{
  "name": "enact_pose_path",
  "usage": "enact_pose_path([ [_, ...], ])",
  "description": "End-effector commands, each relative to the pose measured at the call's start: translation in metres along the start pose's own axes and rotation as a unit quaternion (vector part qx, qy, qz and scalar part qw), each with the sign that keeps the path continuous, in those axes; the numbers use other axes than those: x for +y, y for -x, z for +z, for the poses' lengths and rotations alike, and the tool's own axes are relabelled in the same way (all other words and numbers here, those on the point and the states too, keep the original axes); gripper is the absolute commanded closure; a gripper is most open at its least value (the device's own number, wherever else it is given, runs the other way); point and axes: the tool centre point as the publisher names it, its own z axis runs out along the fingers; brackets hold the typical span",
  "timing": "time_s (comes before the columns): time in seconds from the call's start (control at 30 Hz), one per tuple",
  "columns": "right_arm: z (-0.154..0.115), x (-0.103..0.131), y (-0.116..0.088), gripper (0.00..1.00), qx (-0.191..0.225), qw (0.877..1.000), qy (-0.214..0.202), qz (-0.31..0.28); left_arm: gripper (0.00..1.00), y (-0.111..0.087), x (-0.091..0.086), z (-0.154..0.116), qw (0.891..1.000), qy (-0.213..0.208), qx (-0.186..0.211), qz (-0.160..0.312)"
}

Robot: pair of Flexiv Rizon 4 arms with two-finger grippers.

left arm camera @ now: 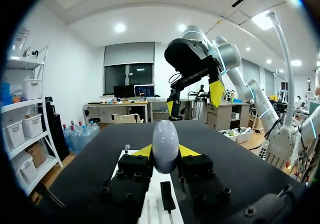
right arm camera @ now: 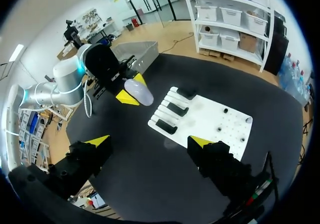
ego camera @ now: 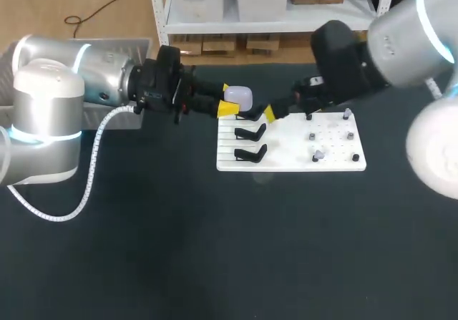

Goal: Pick up each earbud case from the left stands, insert the matching earbuds, close the lid, and place the case in the box.

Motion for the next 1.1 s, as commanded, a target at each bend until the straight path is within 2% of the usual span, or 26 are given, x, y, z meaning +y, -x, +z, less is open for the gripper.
enact_pose_path([
  [0.03, 0.014, 0.004, 0.008, 0.00, 0.015, 1.000, 0.005, 0.001, 1.00, 0.000, -0.001, 0.000, 1.000, 0.002, -0.001, 0.001],
  [0.33, 0.033, 0.004, 0.018, 0.00, 0.019, 1.000, 0.003, 0.005, 1.00, 0.000, -0.001, 0.000, 1.000, 0.002, -0.001, 0.001],
  [0.7, 0.044, 0.000, 0.033, 0.00, -0.004, 1.000, 0.006, 0.023, 1.00, 0.000, -0.001, 0.000, 1.000, 0.002, -0.001, 0.001],
  [1.1, 0.058, 0.001, 0.041, 0.00, 0.005, 1.000, 0.007, 0.017, 1.00, 0.000, -0.001, 0.000, 1.000, 0.002, -0.001, 0.001],
])
